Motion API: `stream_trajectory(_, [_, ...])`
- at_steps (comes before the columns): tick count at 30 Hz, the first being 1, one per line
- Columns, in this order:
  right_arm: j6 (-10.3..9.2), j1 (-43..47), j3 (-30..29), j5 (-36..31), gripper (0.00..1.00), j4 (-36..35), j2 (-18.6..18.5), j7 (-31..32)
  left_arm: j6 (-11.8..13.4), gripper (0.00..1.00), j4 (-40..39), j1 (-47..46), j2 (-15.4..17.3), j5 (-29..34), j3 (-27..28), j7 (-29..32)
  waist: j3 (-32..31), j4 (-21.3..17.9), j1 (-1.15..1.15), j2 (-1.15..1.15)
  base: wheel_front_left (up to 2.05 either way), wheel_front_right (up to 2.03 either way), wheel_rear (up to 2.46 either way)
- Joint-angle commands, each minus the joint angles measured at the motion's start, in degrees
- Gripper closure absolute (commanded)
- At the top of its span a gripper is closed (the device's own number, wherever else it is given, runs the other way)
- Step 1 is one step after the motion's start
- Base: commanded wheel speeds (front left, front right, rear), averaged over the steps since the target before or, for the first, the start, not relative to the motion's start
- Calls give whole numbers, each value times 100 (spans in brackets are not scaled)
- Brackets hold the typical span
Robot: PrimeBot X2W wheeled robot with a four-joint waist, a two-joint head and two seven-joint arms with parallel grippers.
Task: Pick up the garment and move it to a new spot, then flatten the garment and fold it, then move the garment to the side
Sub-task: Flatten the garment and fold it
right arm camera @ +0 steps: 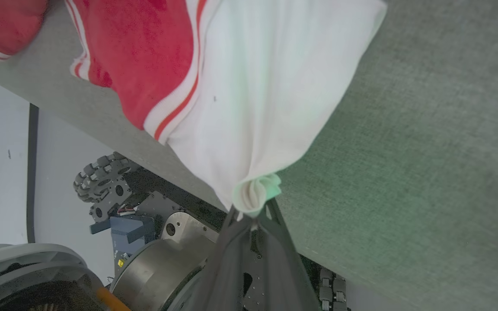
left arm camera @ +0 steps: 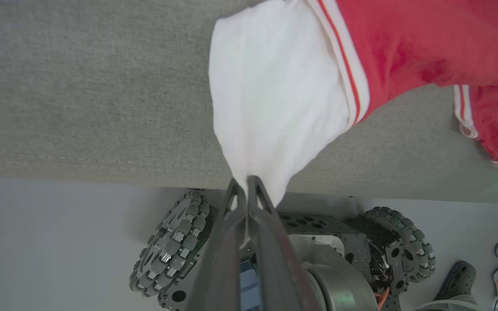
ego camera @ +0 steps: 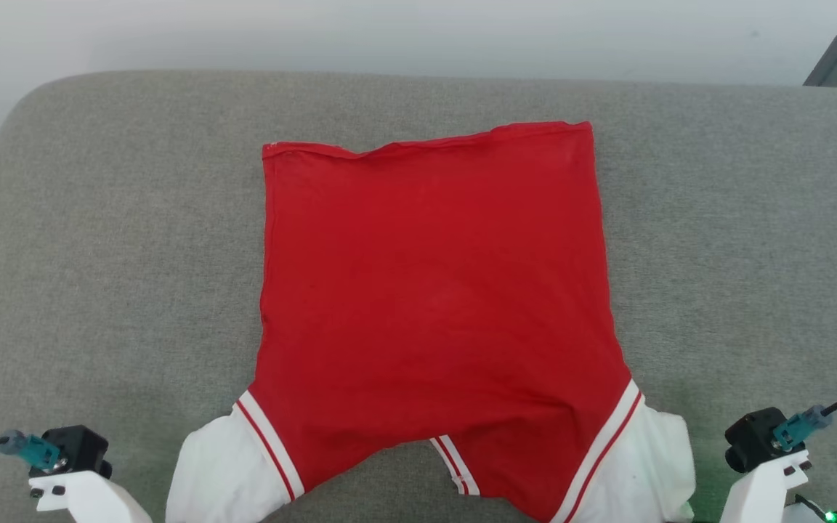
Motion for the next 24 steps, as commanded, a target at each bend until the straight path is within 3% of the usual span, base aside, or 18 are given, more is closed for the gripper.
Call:
stream_trajectory(1, [-1, 3, 21, -117, 100, 35, 11, -97, -66, 100, 64, -57, -64, 44, -3, -49, 37, 9, 0, 0, 0, 0, 0])
stream_trajectory(2, [-1, -42, 52, -254, 100, 95, 25, -232, -110, 100, 128, -110, -132, 31, 3, -67, 57, 15, 0, 0, 0, 0, 0])
stream_trajectory(4, [-1, -117, 124, -480, 84, 273, 62, -478, -212, 100, 242, -206, -217, 103, -13, -89, 104, 13, 0, 0, 0, 0, 0])
stream_trajectory(5, [-2, -158, 158, -609, 21, 364, 48, -576, -276, 100, 287, -279, -295, 118, -11, -110, 123, 18, 0, 0, 0, 0, 0])
stream_trajectory(6, [-1, -194, 185, -670, 0, 417, 60, -632, -342, 100, 332, -315, -373, 94, 16, -145, 149, 19, 0, 0, 0, 0, 0])
stream_trajectory(13, [-2, -516, -52, -892, 0, -126, 113, -552, -580, 100, 491, -566, -526, 283, 37, -282, 328, 47, 0, 0, 0, 0, 0])
stream_trajectory(18, [-1, -1122, -519, -1212, 0, -727, 423, -554, -686, 100, 464, -789, -616, 407, 33, -282, 538, 168, 0, 0, 0, 0, 0])
stream_trajectory(24, [-1, -2601, -731, -1740, 0, -164, 736, -973, -822, 100, 484, -1202, -791, 621, -53, -153, 823, 430, 0, 0, 0, 0, 0])
